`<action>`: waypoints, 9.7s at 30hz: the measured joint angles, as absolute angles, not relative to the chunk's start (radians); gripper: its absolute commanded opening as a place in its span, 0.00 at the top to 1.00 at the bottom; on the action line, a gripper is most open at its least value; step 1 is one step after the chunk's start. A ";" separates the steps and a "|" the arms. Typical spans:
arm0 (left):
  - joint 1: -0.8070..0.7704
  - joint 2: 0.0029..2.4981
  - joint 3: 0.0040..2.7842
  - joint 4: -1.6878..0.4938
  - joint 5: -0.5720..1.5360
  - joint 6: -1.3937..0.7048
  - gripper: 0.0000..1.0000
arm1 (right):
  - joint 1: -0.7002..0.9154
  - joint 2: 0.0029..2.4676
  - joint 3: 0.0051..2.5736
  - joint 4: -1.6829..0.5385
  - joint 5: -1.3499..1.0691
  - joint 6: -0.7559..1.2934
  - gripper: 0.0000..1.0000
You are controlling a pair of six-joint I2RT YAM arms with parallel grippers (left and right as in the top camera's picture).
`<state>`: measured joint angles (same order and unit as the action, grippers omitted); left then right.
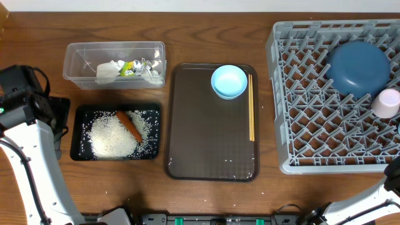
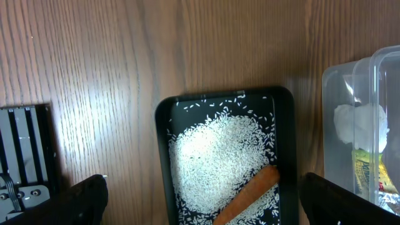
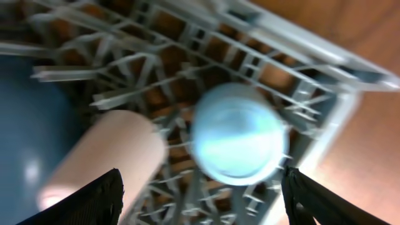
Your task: Sort waste into correct bins and load items into the dishwasher rack
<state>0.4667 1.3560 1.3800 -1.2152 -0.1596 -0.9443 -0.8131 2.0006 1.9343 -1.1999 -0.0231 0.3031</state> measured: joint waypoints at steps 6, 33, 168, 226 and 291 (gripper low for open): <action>0.467 1.356 1.380 -1.215 -0.160 -0.944 0.01 | -0.729 1.860 1.932 -1.072 -0.252 0.312 0.22; 0.467 1.356 1.380 -1.215 -0.160 -0.944 0.01 | 0.493 2.128 1.945 -0.889 -0.004 0.177 0.24; 0.467 1.356 1.380 -1.215 -0.160 -0.944 0.01 | -0.423 1.013 1.232 -1.070 -0.688 0.247 0.07; 0.467 1.356 1.380 -1.215 -0.160 -0.944 0.01 | 0.488 2.134 1.562 -0.958 -0.022 0.467 0.16; 0.467 1.356 1.380 -1.215 -0.160 -0.944 0.01 | 0.517 2.133 1.524 -0.894 0.028 0.523 0.97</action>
